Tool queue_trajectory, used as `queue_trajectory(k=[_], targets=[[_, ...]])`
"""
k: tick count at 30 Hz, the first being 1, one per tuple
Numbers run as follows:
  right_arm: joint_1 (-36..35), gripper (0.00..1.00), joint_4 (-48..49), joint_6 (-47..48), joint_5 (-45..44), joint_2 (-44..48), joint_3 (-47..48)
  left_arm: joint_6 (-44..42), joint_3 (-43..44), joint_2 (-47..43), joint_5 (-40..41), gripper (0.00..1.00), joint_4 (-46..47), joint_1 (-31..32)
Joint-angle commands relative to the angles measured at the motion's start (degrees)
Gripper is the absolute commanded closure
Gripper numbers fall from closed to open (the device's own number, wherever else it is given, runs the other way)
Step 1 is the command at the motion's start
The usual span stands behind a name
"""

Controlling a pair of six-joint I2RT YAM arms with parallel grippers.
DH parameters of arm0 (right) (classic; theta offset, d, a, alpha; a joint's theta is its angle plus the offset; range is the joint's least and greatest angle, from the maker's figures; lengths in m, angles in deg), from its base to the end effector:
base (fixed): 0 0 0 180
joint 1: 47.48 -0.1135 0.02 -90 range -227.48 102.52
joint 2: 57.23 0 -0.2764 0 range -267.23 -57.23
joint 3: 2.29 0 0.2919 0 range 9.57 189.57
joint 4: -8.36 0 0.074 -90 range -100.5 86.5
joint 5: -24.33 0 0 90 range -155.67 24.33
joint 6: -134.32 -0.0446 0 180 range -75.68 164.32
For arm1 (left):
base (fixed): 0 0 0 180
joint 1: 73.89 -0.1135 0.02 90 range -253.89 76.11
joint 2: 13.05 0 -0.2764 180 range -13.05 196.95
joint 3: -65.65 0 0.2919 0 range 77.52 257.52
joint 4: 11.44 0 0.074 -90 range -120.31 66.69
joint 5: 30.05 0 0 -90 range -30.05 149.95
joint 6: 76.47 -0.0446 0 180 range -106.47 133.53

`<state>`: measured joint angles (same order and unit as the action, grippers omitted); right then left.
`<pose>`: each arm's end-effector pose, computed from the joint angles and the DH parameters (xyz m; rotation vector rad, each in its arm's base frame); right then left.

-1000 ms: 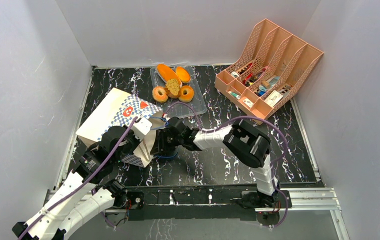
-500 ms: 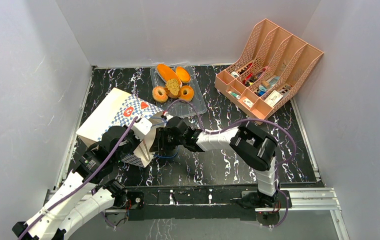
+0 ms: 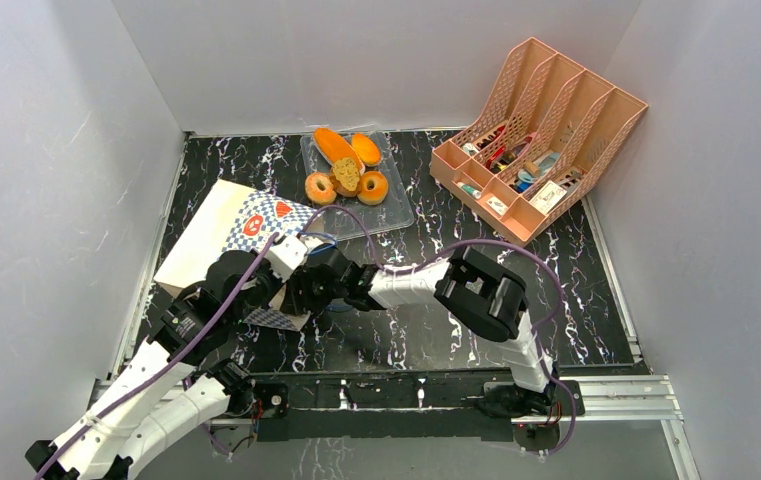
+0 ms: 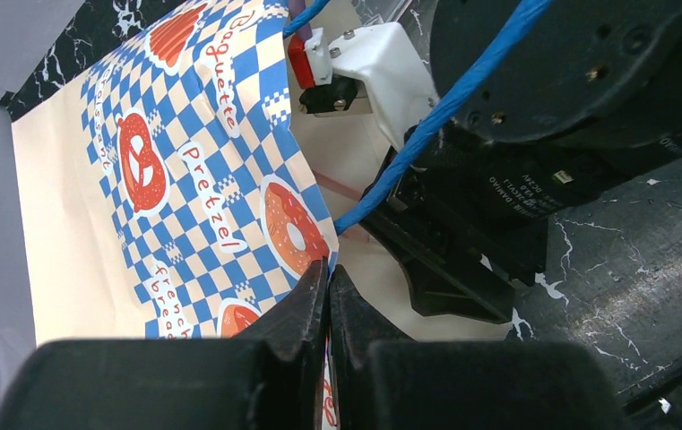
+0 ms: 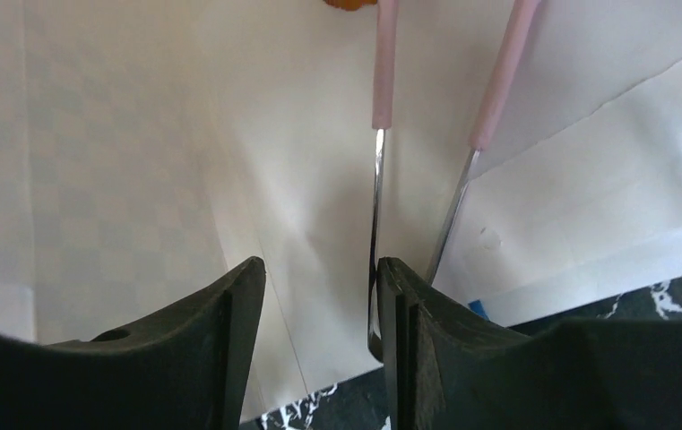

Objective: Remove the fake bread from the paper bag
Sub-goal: Take out the fake bread from the paper bag.

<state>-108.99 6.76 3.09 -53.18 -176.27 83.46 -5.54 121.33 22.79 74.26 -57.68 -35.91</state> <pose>0.2274 0.4393 0.1277 -0.5686 2.3853 1.1652 0.1451 -0.0993 0.3223 0.8226 1.8411 0.0442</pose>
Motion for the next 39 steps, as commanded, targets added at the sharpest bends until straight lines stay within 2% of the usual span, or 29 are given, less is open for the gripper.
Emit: queue_trajectory(k=[1, 11, 19, 29, 39], targets=[[-0.18, 0.52, 0.47, 3.43, -2.57, -2.00, 4.53, 0.26, 1.17, 0.00, -2.03, 1.00, 0.39, -0.05], [-0.01, 0.52, 1.31, 5.02, -4.85, -1.06, 3.76, 0.17, 0.52, -0.11, -2.11, 1.00, 0.58, -0.10], [-0.01, 0.52, 7.16, 8.22, 0.55, 3.37, 0.25, 0.17, -0.14, -0.68, -1.93, 1.00, 0.55, -0.10], [-0.08, 0.46, 7.58, 11.09, 1.25, 5.67, 0.12, 0.26, 0.25, 0.27, -2.17, 1.00, 0.87, -0.08], [-0.09, 0.43, 5.32, 13.02, -6.01, 6.99, -1.44, 0.44, 0.33, 0.90, -2.48, 1.00, 0.92, -0.10]])
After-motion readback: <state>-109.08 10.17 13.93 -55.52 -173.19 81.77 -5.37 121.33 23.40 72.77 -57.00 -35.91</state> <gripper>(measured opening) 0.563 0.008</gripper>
